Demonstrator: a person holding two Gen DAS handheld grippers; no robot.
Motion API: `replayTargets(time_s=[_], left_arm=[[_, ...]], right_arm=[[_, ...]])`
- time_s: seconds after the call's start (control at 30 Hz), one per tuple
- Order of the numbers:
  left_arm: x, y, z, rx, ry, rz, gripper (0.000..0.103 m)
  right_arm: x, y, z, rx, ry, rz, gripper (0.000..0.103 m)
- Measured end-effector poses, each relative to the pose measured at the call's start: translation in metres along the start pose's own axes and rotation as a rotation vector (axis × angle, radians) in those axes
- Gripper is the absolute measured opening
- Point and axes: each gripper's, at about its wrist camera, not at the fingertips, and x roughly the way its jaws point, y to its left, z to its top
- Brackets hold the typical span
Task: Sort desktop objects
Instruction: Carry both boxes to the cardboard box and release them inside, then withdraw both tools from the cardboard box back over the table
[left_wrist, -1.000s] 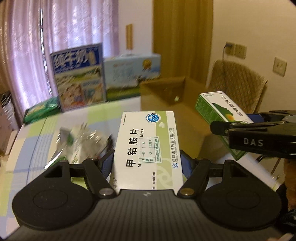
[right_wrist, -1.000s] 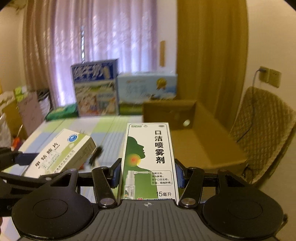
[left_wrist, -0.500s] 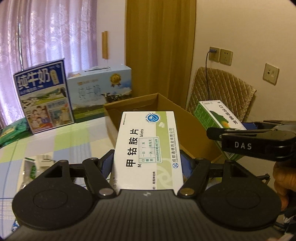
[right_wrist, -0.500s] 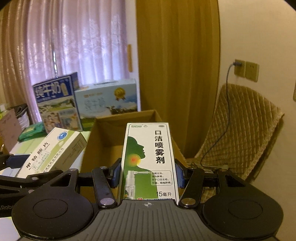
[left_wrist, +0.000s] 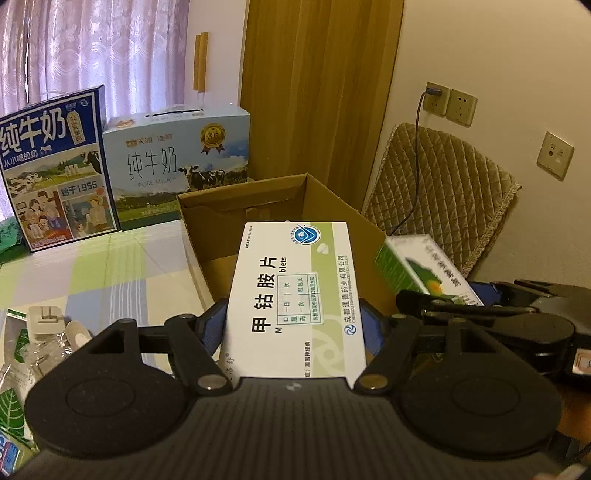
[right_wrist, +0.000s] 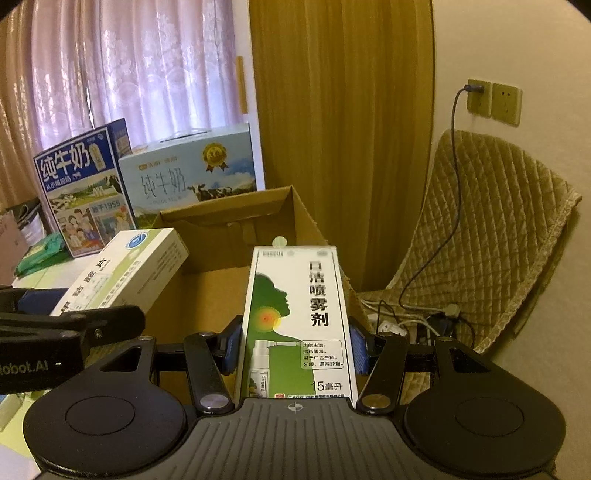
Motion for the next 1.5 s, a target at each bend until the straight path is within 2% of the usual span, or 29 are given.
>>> replayTargets(time_s=[0.17,0.23,0.3,0.57,0.97,1.07,1.23,1.37,1.5], left_arm=[[0.008,-0.001,0.003,-0.009,0.007,-0.002,0.067],[0.012,-0.001,0.003,-0.017,0.016,-0.006,0.068],[0.015,0.000,0.002,-0.023,0.025,-0.015,0.067],[0.002,0.004,0.004,-0.028,0.006,-0.017,0.067],[-0.040,0.019,-0.006,-0.068,-0.027,0.006,0.068],[-0.054,0.030,-0.013,-0.087,-0.034,0.023,0.071],[-0.082,0.049,-0.023,-0.104,-0.046,0.059,0.076],[-0.107,0.067,-0.031,-0.128,-0.062,0.094,0.078],[-0.134,0.087,-0.040,-0.151,-0.077,0.130,0.085]], right_arm=[[0.007,-0.002,0.003,0.004,0.005,0.007,0.052],[0.008,-0.002,0.004,-0.007,0.004,0.008,0.043],[0.010,-0.001,0.005,-0.012,0.006,0.006,0.042],[0.007,0.000,0.003,-0.009,0.005,0.008,0.042],[-0.016,0.016,0.004,-0.008,-0.014,0.029,0.043],[-0.026,0.024,0.004,-0.013,-0.018,0.041,0.048],[-0.044,0.046,0.004,-0.025,-0.041,0.061,0.067],[-0.057,0.070,-0.001,-0.051,-0.045,0.088,0.075],[-0.069,0.095,-0.010,-0.086,-0.040,0.120,0.089]])
